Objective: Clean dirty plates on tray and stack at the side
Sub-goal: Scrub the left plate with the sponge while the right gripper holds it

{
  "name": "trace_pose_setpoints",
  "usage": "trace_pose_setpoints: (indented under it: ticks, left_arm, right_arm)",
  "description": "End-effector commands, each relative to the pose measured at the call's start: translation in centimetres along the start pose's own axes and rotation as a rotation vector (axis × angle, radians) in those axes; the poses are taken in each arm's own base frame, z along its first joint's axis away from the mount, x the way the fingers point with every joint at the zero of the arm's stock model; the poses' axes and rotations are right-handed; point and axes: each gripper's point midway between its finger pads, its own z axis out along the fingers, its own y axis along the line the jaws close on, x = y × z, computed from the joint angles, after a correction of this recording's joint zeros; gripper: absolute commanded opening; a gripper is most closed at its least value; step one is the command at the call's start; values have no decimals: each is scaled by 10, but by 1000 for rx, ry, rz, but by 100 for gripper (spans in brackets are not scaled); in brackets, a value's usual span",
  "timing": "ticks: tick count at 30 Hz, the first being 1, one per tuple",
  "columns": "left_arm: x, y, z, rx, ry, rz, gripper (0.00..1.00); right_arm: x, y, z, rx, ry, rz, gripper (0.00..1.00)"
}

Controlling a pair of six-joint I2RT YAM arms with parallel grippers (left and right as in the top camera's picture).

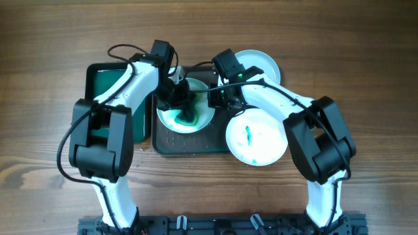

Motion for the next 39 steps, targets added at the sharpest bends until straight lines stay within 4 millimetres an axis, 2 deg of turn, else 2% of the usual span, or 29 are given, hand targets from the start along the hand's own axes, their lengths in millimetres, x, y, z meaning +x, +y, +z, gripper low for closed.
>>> trace_pose_setpoints:
  ticks: [1, 3, 5, 9, 11, 12, 15, 17, 20, 22, 25, 28, 30, 33, 36, 39]
  left_arm:
    - [-27, 70, -11, -363, -170, -174, 4]
    - [-35, 88, -24, -480, -245, -236, 4]
    - [-38, 96, -32, -543, -291, -280, 4]
    - [-34, 87, -28, -543, -283, -251, 4]
    - [-25, 70, -17, -462, -209, -191, 4]
    - [-19, 55, -10, -380, -150, -132, 4]
    - [11, -14, 6, 6, 43, 89, 4]
    - [15, -31, 5, 105, 68, 131, 4]
    - [4, -31, 5, 103, 22, 145, 4]
    - [-8, -22, 5, 45, -28, 138, 4]
    - [-25, 13, 2, -157, -121, 20, 4]
    - [-37, 55, -13, -403, -233, -96, 4]
    - [-41, 66, -21, -474, -266, -104, 4]
    - [-49, 65, -43, -522, -296, -114, 4]
    - [-59, 53, -71, -513, -325, -133, 4]
    - [-66, 37, -116, -462, -330, -157, 4]
  right_arm:
    - [-1, -3, 8, 13, 9, 7, 4]
    - [-1, -3, 8, 13, 8, 7, 4]
    - [-1, -3, 8, 13, 8, 7, 4]
    - [-1, -4, 8, 13, 8, 9, 4]
    - [-1, -4, 8, 13, 8, 15, 4]
    - [-1, -4, 8, 13, 7, 15, 4]
    - [-2, -3, 8, 11, 5, 15, 4]
    - [-1, -2, 8, 6, 10, 15, 4]
    - [0, -2, 8, 3, 13, 15, 4]
    - [0, -2, 8, 4, 14, 15, 4]
    - [0, -2, 8, 4, 14, 15, 4]
    - [0, -2, 8, 4, 13, 16, 4]
    - [0, -2, 8, 4, 13, 15, 4]
    - [0, -2, 8, 4, 14, 15, 4]
    - [0, -2, 8, 4, 14, 15, 4]
    - [0, -2, 8, 4, 14, 14, 4]
